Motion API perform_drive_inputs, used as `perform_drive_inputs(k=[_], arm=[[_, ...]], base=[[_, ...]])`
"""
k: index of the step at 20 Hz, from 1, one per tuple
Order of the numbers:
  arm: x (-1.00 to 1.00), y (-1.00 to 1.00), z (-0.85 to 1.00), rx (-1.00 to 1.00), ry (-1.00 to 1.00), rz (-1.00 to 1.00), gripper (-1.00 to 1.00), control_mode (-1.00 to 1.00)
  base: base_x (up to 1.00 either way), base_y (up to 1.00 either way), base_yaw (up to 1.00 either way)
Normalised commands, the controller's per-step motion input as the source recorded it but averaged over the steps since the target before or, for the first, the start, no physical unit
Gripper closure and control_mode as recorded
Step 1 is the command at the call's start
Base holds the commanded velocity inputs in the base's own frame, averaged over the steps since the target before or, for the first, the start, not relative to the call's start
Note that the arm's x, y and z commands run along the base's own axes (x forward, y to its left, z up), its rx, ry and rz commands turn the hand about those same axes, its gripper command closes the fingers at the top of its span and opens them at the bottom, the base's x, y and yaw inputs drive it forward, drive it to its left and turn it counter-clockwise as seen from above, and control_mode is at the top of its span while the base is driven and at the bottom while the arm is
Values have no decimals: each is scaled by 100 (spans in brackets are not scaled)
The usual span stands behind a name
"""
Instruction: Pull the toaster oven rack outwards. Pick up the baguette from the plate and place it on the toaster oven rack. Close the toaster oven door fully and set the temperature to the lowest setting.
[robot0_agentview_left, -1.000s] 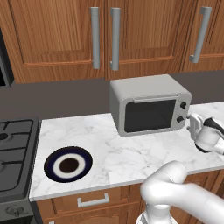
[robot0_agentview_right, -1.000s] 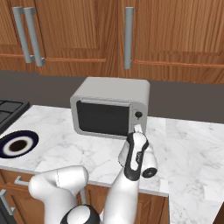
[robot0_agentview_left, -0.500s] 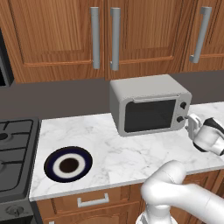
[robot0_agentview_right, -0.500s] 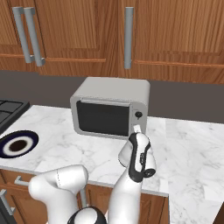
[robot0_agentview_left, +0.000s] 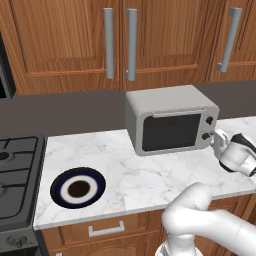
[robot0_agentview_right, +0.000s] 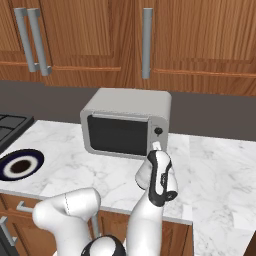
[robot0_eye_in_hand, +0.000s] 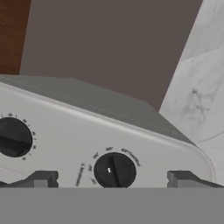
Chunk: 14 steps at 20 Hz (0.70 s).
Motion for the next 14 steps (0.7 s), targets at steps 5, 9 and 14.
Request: perform_drive_inputs(k=[5, 9, 14], arm=[[12, 0, 0, 0, 0, 0, -100, -100], [13, 0, 0, 0, -2, 0, -100, -100], [2, 0, 0, 0, 0, 0, -100, -100]], base=[[0, 0, 0], [0, 0, 0], [0, 0, 0]])
